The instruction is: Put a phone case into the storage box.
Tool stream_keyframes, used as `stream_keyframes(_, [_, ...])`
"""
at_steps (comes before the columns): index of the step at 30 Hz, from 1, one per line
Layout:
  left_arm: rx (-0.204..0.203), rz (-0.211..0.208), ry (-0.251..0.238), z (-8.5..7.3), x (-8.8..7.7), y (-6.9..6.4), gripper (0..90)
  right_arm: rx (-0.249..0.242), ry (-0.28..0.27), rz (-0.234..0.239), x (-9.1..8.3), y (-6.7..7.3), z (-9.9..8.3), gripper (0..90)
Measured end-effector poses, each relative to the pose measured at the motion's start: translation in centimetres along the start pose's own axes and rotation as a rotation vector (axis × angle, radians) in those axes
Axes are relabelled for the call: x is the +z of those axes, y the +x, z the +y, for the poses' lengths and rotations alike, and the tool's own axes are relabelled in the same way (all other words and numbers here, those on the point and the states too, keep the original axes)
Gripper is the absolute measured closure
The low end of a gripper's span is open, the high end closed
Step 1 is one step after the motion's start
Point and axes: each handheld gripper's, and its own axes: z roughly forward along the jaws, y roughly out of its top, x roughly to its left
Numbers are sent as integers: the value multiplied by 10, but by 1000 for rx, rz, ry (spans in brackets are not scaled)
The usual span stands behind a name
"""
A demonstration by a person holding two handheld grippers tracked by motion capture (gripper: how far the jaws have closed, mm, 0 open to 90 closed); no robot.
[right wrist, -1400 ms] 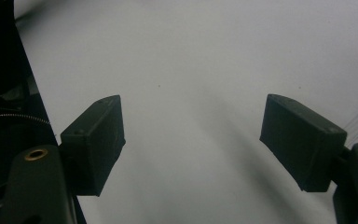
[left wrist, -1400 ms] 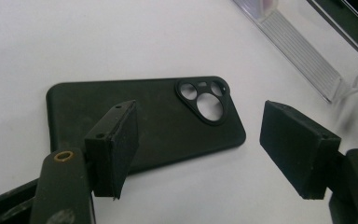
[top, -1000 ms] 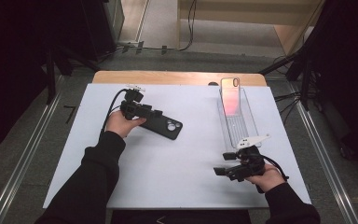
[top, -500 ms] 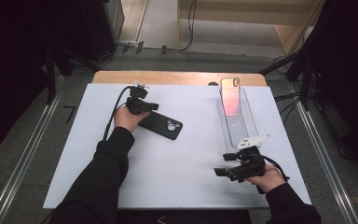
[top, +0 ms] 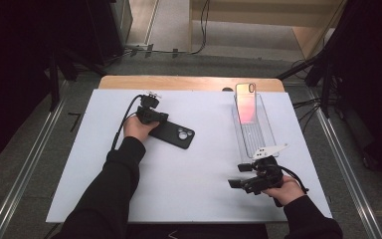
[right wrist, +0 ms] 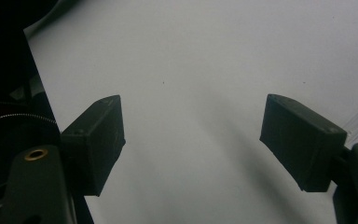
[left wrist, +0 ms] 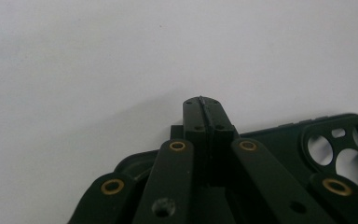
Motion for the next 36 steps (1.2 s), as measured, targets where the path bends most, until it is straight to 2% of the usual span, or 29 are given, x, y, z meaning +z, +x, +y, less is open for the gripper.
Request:
stream_keyframes(3, [21, 4, 17, -3, -4, -1, 900, -5, -2, 0, 0, 0, 0, 198])
stream_keyframes(6, [21, -3, 21, -8, -8, -2, 900, -2, 0, -2, 0, 0, 0, 198])
stream_keyframes(8, [43, 8, 23, -13, -12, -5, 900, -3, -1, -2, 0, 0, 0, 198])
stream_keyframes(12, [53, 1, 19, -22, -17, -8, 900, -7, -1, 3, 1, 0, 0, 198])
stream_keyframes(22, [93, -14, 50, -40, -31, -16, 900, -10, -3, 0, 1, 1, 1, 198])
stream_keyframes(28, [86, -49, 58, -49, -37, -19, 900, -14, -2, 2, 0, 1, 1, 198])
stream_keyframes(32, [60, -75, 47, -57, -41, -20, 900, -13, -3, 4, 0, 2, 1, 198])
stream_keyframes(36, [68, -81, 61, -63, -46, -22, 899, -15, -5, 4, -1, 2, 1, 198])
